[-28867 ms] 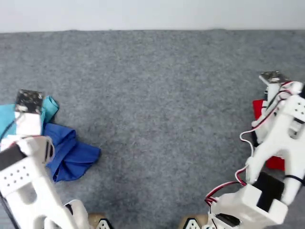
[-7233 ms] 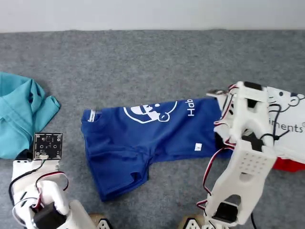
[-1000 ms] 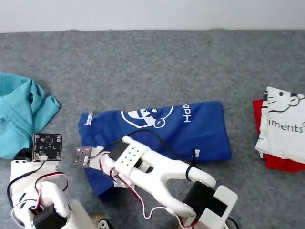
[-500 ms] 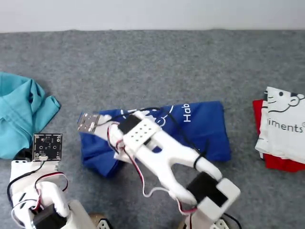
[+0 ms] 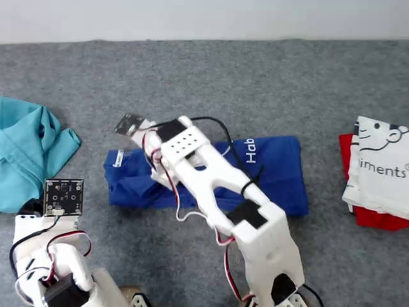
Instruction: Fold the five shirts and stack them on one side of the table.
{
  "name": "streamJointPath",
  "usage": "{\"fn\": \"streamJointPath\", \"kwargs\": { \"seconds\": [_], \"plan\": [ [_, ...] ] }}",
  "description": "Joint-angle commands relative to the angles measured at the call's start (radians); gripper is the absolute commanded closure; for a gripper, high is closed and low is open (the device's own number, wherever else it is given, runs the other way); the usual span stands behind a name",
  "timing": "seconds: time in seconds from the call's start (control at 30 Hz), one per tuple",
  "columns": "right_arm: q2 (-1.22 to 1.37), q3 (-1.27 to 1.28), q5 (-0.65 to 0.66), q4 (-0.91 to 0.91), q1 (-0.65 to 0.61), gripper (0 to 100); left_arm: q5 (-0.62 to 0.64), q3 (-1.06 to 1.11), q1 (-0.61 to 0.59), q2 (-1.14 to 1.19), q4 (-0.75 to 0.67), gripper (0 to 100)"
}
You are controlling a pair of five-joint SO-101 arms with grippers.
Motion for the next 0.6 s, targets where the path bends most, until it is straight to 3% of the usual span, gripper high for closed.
{"fn": "streamJointPath", "kwargs": {
  "seconds": [0.0, 0.33, 0.57],
  "plan": [
    [0.031, -0.141, -0.051, 0.059, 0.053, 77.4, 0.009, -0.002, -0.005, -0.006, 0.005, 99],
    [0.056, -0.379, -0.054, 0.328, 0.042, 92.7, 0.009, -0.002, -0.005, -0.006, 0.005, 99],
    [0.042, -0.428, -0.054, 0.394, -0.091, 98.8, 0.009, -0.002, -0.003, -0.006, 0.005, 99]
  ]
}}
